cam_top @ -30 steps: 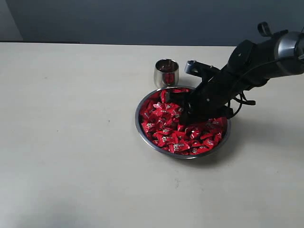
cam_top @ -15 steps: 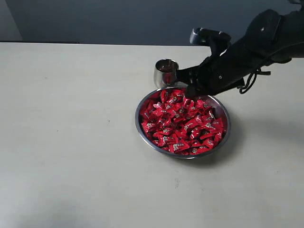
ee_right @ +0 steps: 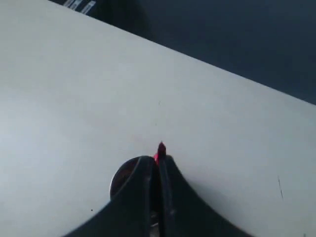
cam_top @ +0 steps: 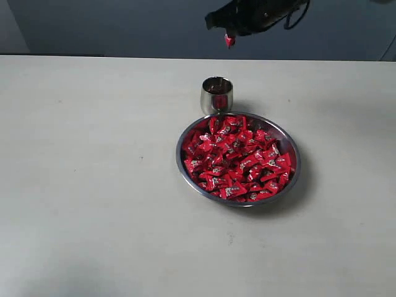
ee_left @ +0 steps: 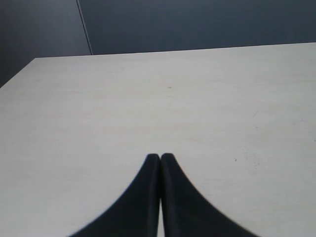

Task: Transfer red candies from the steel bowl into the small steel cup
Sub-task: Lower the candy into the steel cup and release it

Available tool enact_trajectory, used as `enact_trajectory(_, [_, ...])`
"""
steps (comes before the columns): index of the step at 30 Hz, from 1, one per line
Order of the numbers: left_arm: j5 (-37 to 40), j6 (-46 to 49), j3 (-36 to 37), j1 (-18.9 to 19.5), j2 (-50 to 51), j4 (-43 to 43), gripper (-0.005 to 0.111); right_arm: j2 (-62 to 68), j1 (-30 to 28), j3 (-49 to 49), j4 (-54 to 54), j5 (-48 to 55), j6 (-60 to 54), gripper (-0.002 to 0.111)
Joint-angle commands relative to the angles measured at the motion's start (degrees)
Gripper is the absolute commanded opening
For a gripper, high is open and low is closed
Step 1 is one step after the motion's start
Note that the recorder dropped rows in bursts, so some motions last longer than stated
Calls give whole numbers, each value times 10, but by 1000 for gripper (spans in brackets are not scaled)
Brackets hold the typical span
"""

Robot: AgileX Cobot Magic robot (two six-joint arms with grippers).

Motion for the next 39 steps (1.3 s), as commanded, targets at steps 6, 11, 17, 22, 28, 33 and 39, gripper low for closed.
enact_trajectory(6, [-4,-1,3,-4,-3,1,0,85,0,-41,17,18,-6,-1])
enact_trajectory(11, [-4,-1,3,-4,-3,1,0,94,0,-41,46,7,-25,-1])
enact_trajectory(17, [-4,-1,3,-4,-3,1,0,106,0,-41,47,3,-25,-1])
enact_trajectory(22, [-4,-1,3,-4,-3,1,0,112,0,-41,55,3,-26,15])
enact_trajectory(28, [-4,-1,3,-4,-3,1,0,114,0,-41,56,6,-26,33])
enact_trajectory(33, [-4,-1,3,-4,-3,1,0,113,0,-41,56,44,-26,32])
enact_trajectory(39, [-4,-1,3,-4,-3,1,0,96,0,-31,62,114,-43,32])
